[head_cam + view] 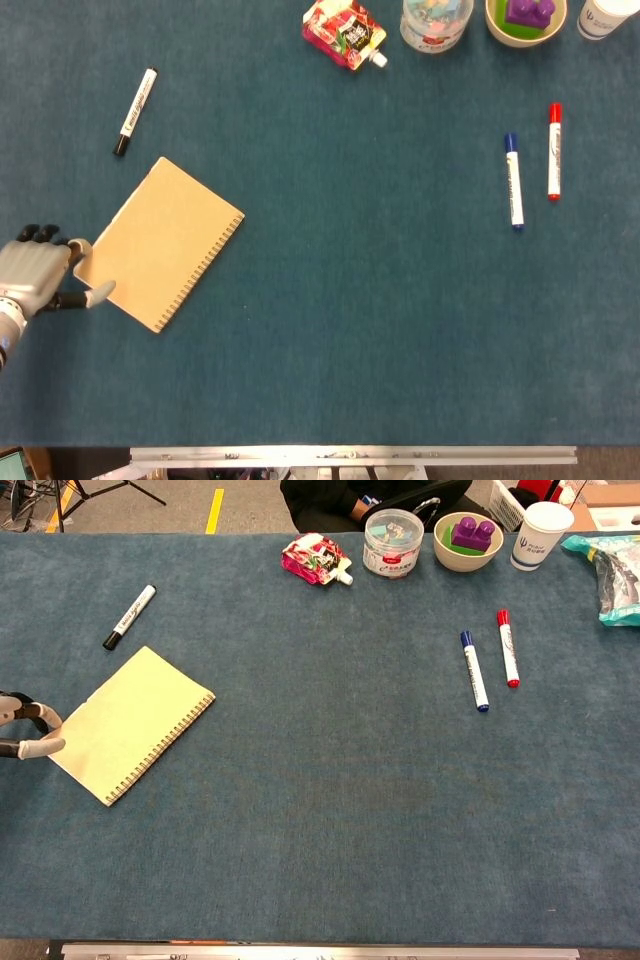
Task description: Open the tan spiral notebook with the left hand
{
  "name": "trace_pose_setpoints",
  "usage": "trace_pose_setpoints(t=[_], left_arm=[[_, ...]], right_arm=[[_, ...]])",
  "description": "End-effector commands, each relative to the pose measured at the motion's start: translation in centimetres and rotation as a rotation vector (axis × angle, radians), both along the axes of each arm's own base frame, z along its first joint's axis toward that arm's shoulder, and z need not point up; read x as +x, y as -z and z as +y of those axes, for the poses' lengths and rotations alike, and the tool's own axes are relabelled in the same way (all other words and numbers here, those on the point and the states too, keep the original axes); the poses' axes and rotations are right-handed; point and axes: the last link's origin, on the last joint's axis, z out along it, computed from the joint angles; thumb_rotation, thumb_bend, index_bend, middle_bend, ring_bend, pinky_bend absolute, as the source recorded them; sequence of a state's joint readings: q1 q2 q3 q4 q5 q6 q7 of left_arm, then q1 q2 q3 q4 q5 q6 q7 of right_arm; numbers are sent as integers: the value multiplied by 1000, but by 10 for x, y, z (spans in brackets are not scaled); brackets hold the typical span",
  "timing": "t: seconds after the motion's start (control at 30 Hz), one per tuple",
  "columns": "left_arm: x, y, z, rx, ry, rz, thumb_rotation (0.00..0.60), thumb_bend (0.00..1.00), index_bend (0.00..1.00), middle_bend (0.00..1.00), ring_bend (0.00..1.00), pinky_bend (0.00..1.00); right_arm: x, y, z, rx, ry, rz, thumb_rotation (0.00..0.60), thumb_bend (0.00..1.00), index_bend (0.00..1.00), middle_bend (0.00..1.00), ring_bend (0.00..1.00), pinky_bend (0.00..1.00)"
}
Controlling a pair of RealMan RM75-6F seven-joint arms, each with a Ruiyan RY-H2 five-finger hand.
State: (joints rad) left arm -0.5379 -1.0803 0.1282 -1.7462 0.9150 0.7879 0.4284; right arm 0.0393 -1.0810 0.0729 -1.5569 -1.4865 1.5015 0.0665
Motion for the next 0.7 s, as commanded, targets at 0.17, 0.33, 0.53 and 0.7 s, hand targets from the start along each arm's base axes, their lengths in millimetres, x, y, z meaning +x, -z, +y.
trace_pose_setpoints(t=[0.17, 0.33, 0.53, 0.7], left_arm=[[20, 7, -8, -60, 15, -61, 0, 195, 185, 238, 57, 0], [40, 18, -7, -97, 55, -117, 0, 195, 185, 238, 56, 0], [60, 16, 4, -62, 143, -128, 0, 195, 185, 238, 56, 0], [70, 2, 21, 37, 220, -63, 0, 195, 177, 238, 56, 0]], right_arm=[[-1, 1, 0, 0, -2, -5, 600, 222, 238, 249, 147, 265], [-1, 2, 0, 5, -7, -14, 600, 222, 238, 249, 147, 265], [-5, 0, 2, -3, 2, -17, 600, 222, 238, 249, 147, 265], [-7, -2, 4, -10, 9, -21, 600, 222, 238, 249, 147, 265]])
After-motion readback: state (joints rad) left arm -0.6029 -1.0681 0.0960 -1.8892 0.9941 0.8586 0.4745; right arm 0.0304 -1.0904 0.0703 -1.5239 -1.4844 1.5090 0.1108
